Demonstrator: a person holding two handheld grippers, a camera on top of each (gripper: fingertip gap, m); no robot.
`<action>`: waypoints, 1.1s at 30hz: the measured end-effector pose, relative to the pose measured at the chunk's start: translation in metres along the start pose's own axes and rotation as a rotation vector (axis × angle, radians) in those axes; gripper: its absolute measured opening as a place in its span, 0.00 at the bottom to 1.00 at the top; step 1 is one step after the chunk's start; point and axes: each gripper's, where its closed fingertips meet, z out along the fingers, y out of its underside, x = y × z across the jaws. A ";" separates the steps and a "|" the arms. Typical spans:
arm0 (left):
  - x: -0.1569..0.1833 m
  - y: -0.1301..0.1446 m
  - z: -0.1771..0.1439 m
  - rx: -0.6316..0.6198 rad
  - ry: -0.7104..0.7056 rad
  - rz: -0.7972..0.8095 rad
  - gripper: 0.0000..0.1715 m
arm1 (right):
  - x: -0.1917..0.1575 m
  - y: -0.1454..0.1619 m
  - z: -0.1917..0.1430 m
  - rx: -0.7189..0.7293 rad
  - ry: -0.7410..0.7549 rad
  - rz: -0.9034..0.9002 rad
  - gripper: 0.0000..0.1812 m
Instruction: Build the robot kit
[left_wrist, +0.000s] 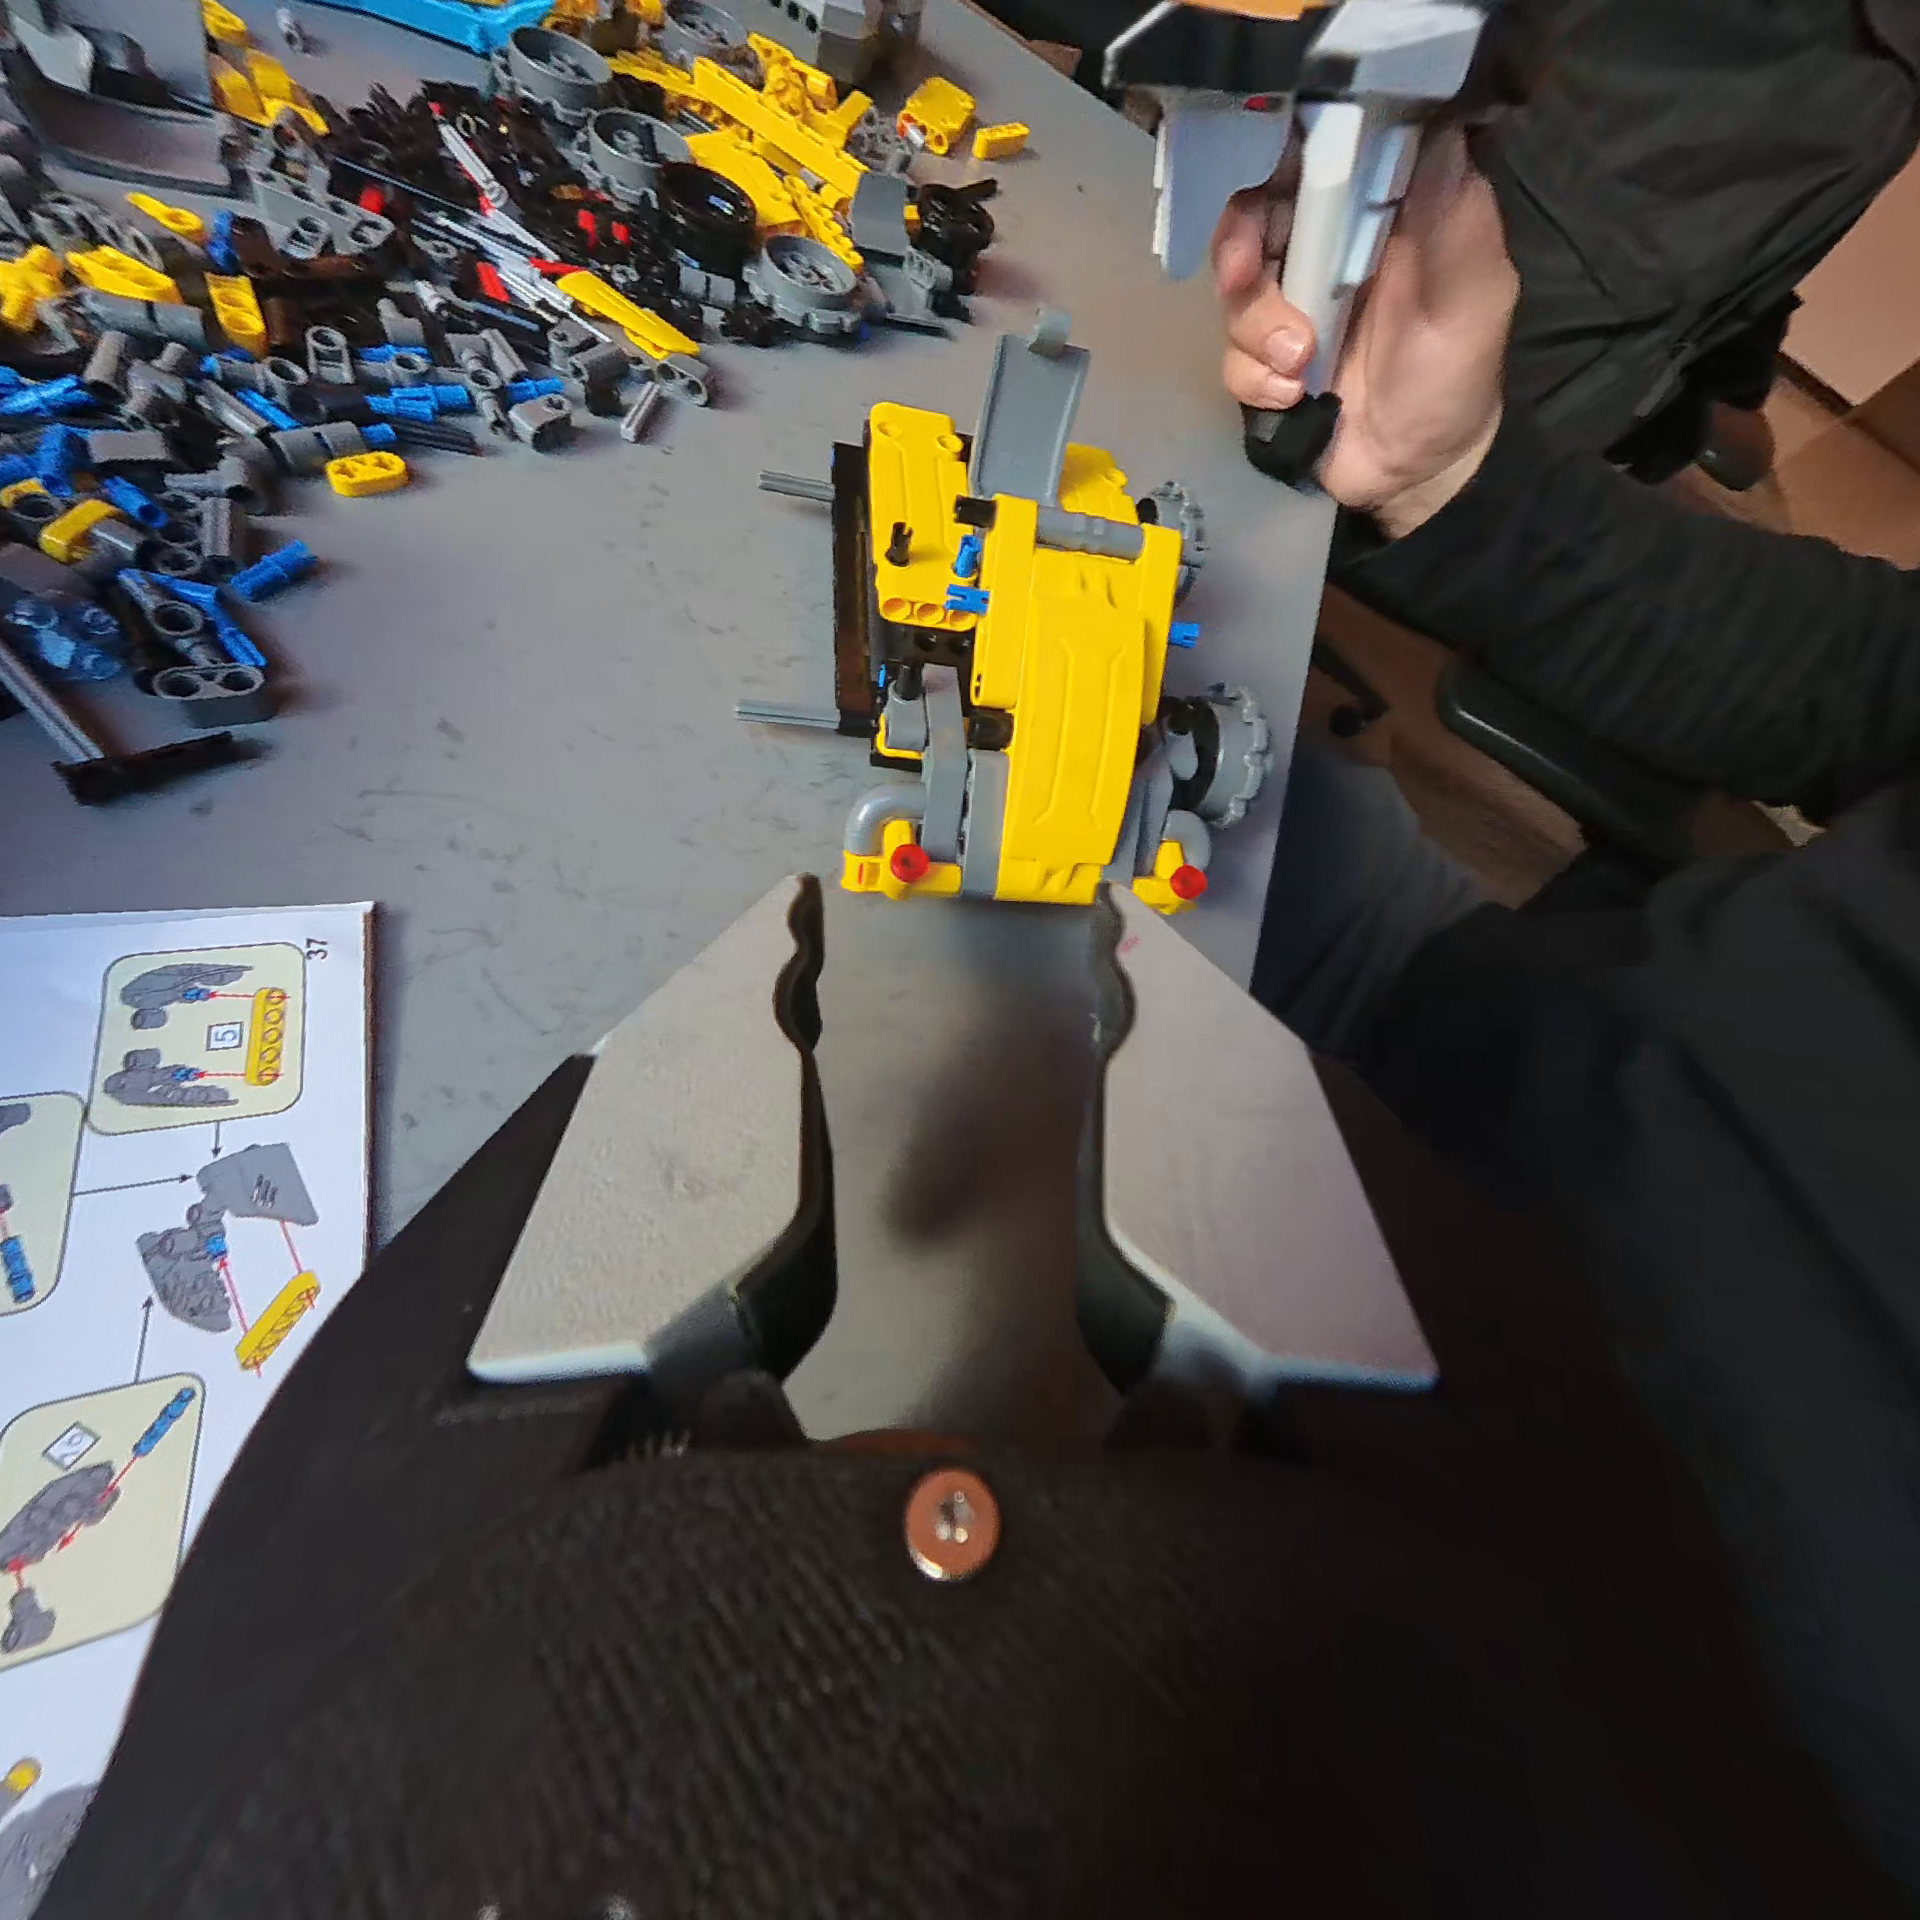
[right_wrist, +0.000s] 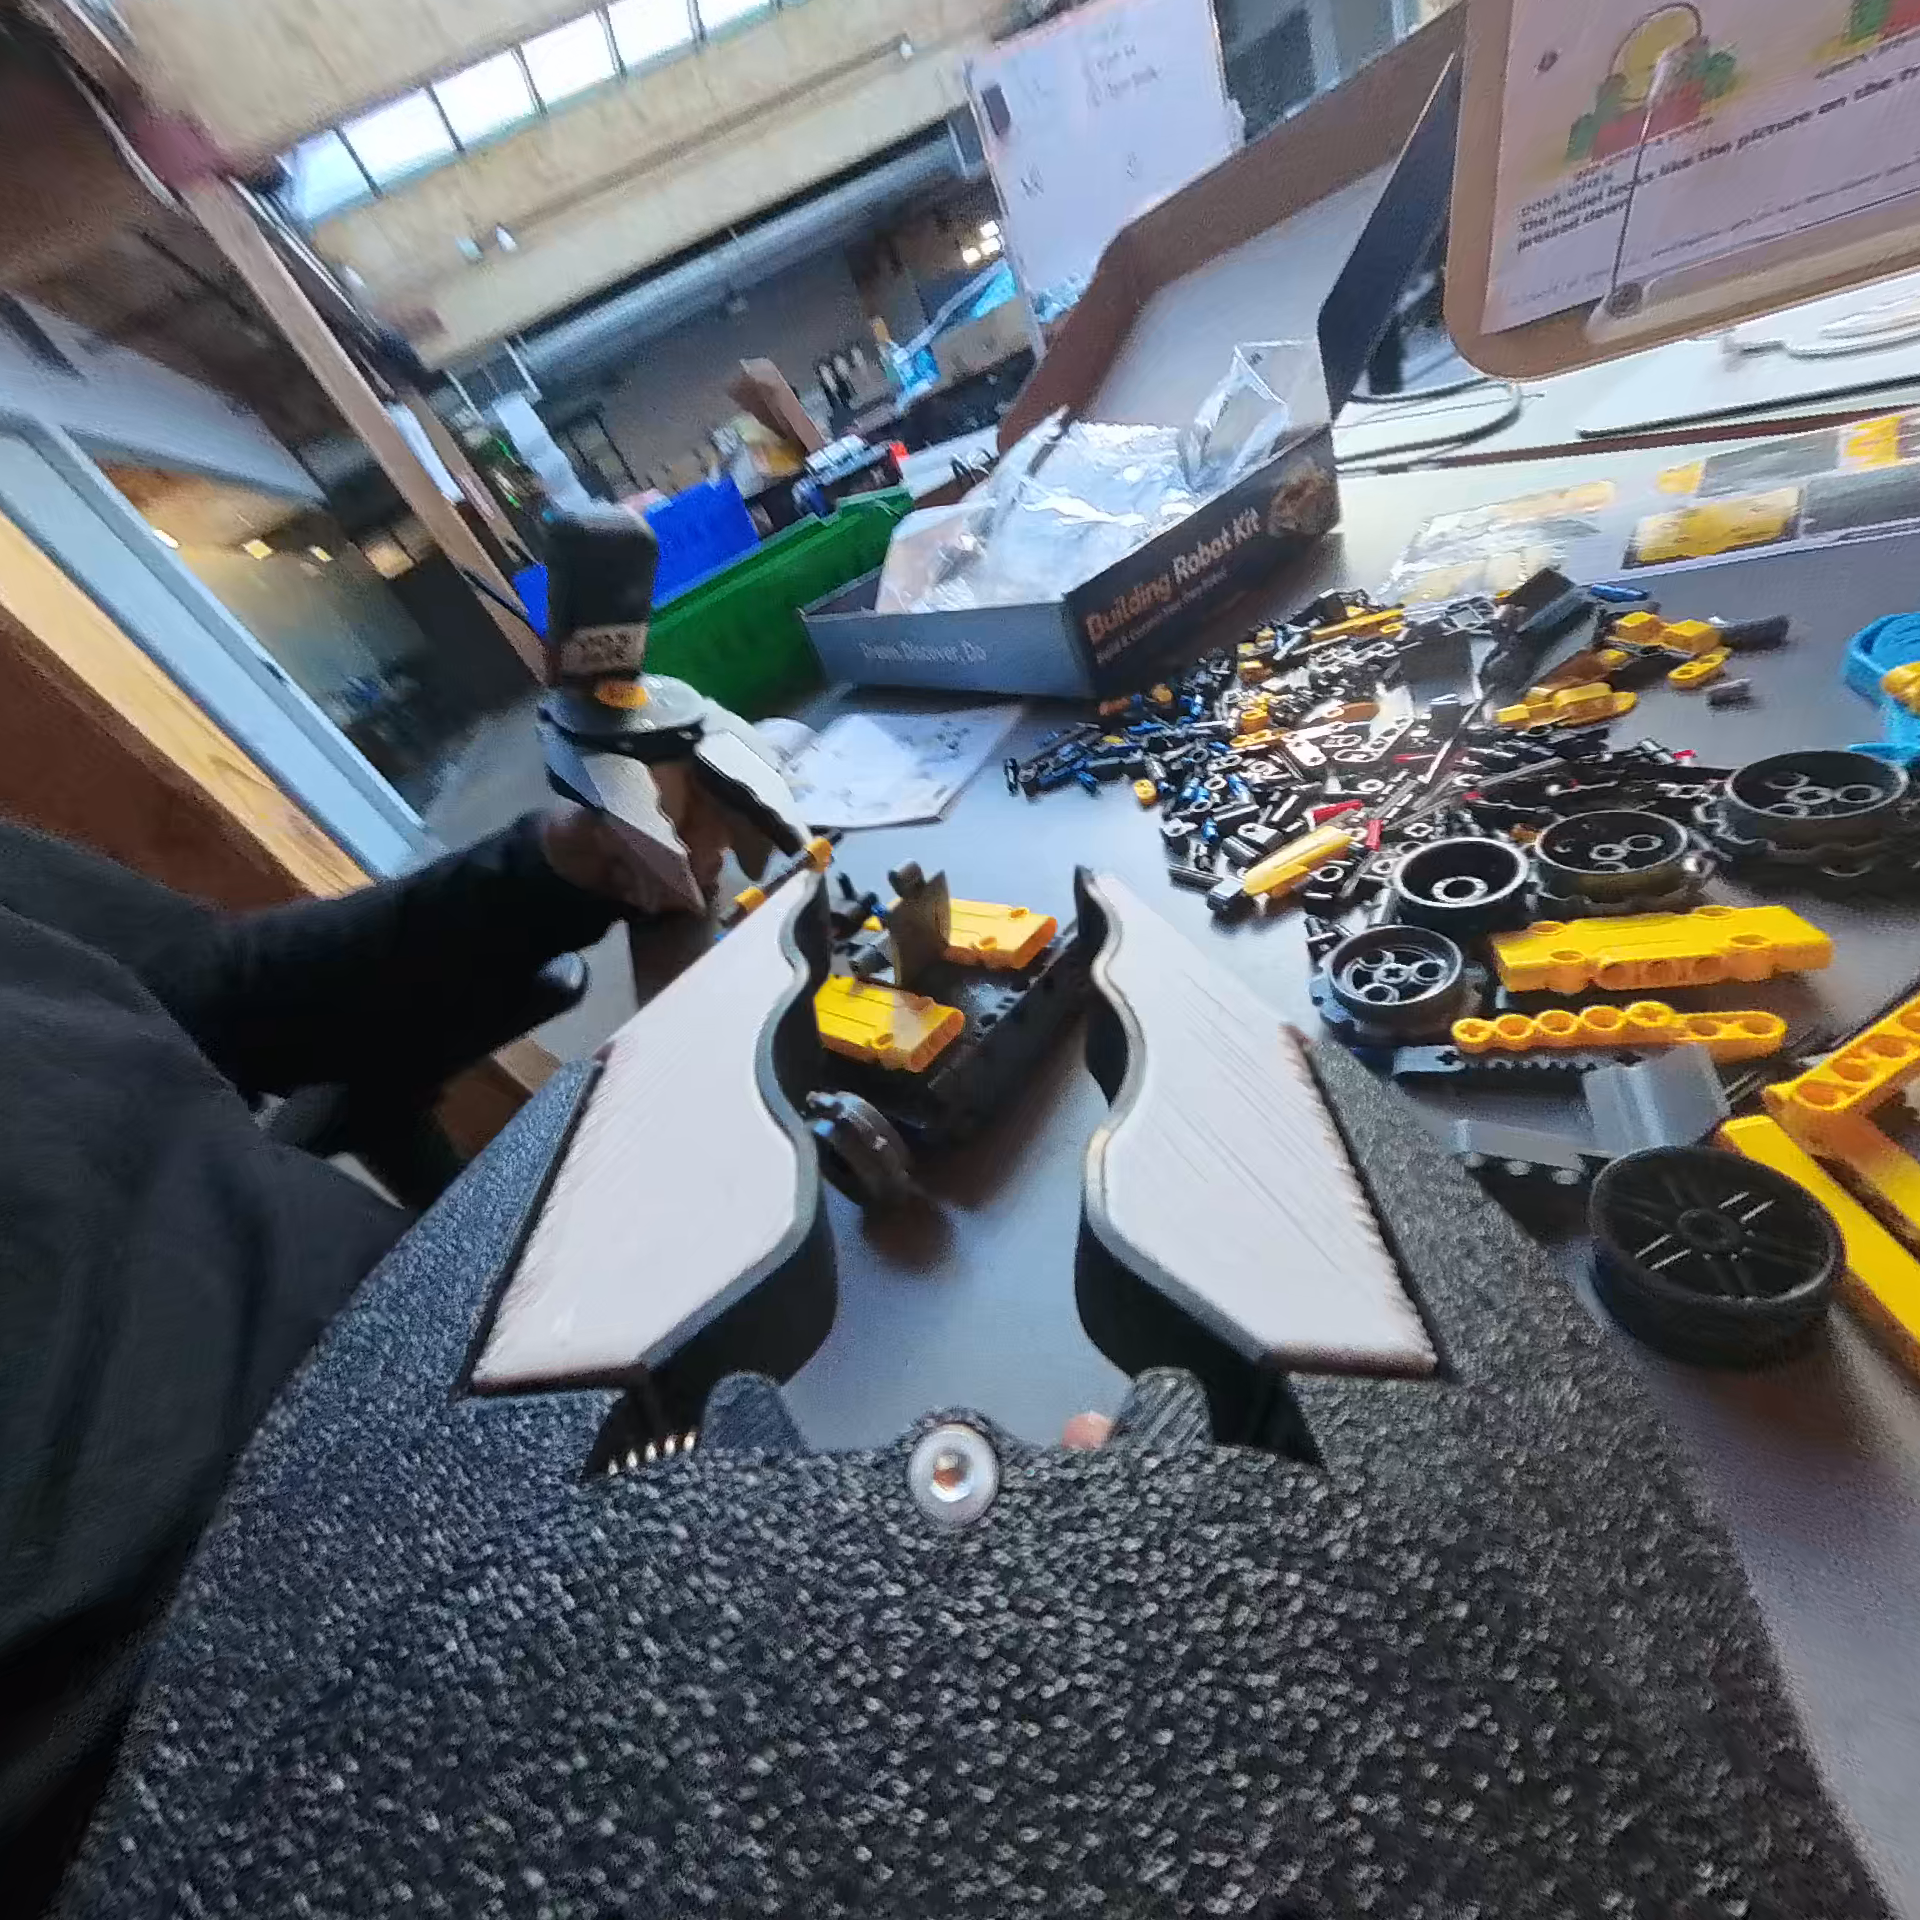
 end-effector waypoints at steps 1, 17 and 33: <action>0.000 0.001 0.000 -0.001 -0.015 0.005 0.28 | 0.000 -0.002 -0.002 0.021 -0.014 0.024 0.27; 0.008 0.005 0.000 0.000 -0.007 -0.031 0.32 | -0.010 0.005 0.003 -0.026 -0.029 -0.040 0.28; 0.026 0.022 0.026 -0.161 0.009 0.071 0.35 | -0.026 0.017 0.011 -0.104 -0.076 -0.138 0.29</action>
